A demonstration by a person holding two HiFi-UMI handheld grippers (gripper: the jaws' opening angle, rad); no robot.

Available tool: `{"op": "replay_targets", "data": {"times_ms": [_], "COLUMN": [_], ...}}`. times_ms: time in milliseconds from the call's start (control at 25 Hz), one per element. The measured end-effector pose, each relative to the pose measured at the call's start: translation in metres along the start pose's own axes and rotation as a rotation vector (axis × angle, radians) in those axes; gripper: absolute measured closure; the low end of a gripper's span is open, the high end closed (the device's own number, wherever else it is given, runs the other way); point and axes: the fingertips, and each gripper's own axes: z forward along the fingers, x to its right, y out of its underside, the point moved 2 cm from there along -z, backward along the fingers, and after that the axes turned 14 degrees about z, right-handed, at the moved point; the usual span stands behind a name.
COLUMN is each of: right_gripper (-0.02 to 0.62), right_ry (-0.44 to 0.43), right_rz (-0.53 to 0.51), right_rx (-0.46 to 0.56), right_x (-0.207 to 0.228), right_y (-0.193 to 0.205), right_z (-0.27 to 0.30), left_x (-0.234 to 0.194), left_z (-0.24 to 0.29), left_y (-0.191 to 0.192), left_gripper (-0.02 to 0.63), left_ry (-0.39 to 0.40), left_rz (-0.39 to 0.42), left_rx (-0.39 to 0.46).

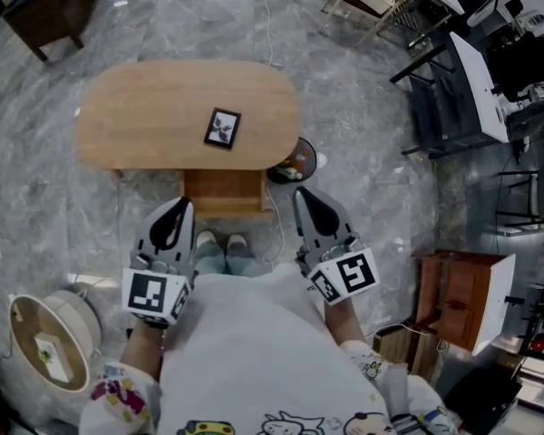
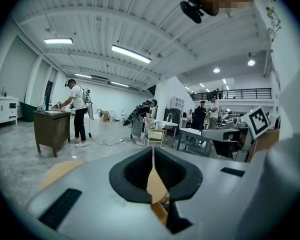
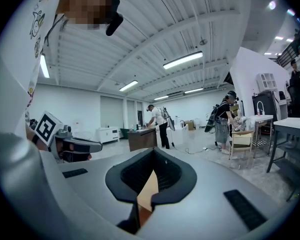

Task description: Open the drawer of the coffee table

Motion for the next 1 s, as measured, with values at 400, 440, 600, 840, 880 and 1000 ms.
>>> {"op": "replay_targets", "data": {"times_ms": [400,440,600,840,880,1000], "right_gripper": [0.597,0.597,0.597,0.597,0.597,0.597], "right_ry": [-0.011,-0.013,-0.023,-0.031,-0.033,-0.033], "right_rz": [-0.010,-0.011,-0.018,-0.027,-0.028,-0.031], "right_rx": [-0.018,-0.020,-0.026,-0.041,-0.042,-0.047], "right_x": [-0.0017,-0.0018,-0.0029,-0.0055,-0.0059,-0.0052], "right_y": [0.0016,0.0018,0.0004,0.0050,0.0057,0.0070], "right_z": [0.0009,0.0009,0.0008,0.0054,0.0057,0.0056], "left_x": [-0.0018,-0.0019,-0.0020,-0.0084,-0.0089,-0.0075], "left_z": [0.0024,0.0025,0.0029,0.0023,0.0021,0.0022], "left_y": [-0.0002,-0.0005,-0.0020,0.0022,0.0029,0.0046], "left_gripper": [0.597,0.597,0.598,0.598,0.598,0.598], "left_ry": [0.013,0.011,0.015,0.021,0.022,0.023], "left_rz": [0.012,0.009,0.023,0.027,0.033,0.016], "left_rx": [0.003,0.002,0.004,-0.011,-0.010,-0.030]}}
